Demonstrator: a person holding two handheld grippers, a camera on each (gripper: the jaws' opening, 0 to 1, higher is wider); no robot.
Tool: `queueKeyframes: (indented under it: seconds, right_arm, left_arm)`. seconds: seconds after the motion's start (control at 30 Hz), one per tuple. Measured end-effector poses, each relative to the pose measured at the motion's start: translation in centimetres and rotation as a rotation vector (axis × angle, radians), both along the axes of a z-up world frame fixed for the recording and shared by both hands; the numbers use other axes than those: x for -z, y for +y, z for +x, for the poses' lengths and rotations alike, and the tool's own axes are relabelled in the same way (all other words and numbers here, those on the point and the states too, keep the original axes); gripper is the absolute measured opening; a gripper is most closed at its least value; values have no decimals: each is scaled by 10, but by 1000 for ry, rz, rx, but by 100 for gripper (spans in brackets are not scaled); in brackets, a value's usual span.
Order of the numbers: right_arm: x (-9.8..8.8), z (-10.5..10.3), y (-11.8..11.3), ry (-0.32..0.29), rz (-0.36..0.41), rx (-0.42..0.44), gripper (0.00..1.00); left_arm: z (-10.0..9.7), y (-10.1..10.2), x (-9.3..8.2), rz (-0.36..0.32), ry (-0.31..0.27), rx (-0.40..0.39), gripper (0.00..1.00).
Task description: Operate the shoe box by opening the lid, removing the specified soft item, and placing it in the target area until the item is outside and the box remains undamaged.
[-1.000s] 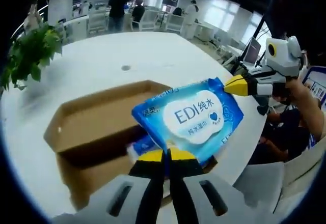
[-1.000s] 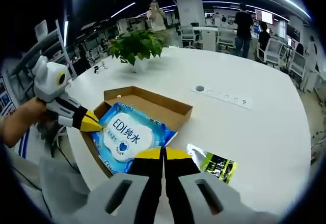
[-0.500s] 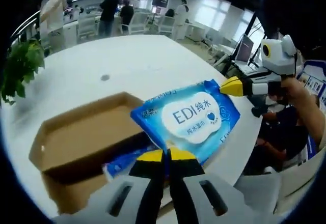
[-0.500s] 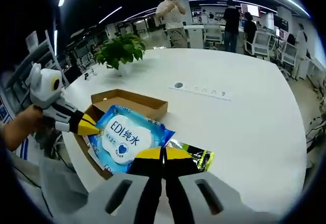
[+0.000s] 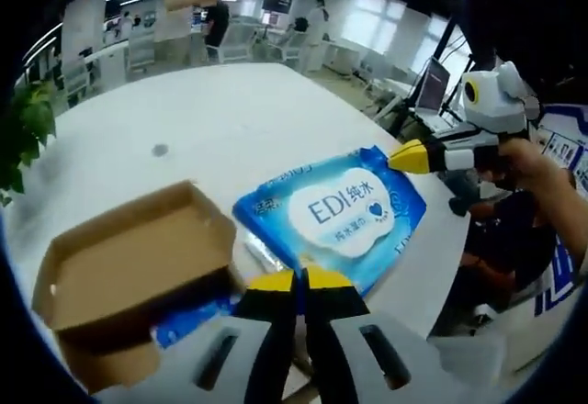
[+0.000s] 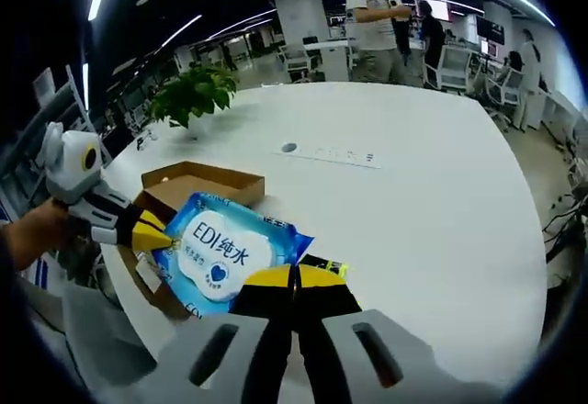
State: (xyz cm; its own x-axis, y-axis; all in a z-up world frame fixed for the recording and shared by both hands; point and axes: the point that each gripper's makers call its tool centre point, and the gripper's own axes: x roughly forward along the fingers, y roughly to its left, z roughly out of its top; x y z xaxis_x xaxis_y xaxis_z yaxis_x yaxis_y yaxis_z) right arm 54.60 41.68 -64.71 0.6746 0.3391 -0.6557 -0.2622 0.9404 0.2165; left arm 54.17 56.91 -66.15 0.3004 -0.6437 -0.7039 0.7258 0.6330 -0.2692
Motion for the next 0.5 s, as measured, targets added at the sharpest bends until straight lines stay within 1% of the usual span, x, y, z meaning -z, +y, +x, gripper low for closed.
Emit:
queueKeyframes:
  seconds: [0.03,0.2,0.33,0.37,0.5]
  right_arm:
    - [1,0,-1,1,-1,1,0]
    - [22,2,-6,27,-19,1,0]
    - [42,4,-6,47,-36,-8,0]
    - [48,5,-8,52,-37,-7,0]
    - [65,8,-9,65,-52,-20,0]
  left_arm:
    - [1,-2,3,5,2,2,0]
    - [2,-8,19,59,6,37,0]
    - [4,-13,38,130,2,81,0]
    - [4,-13,40,137,-1,87,0]
    - [5,-16,54,216,-23,146,0]
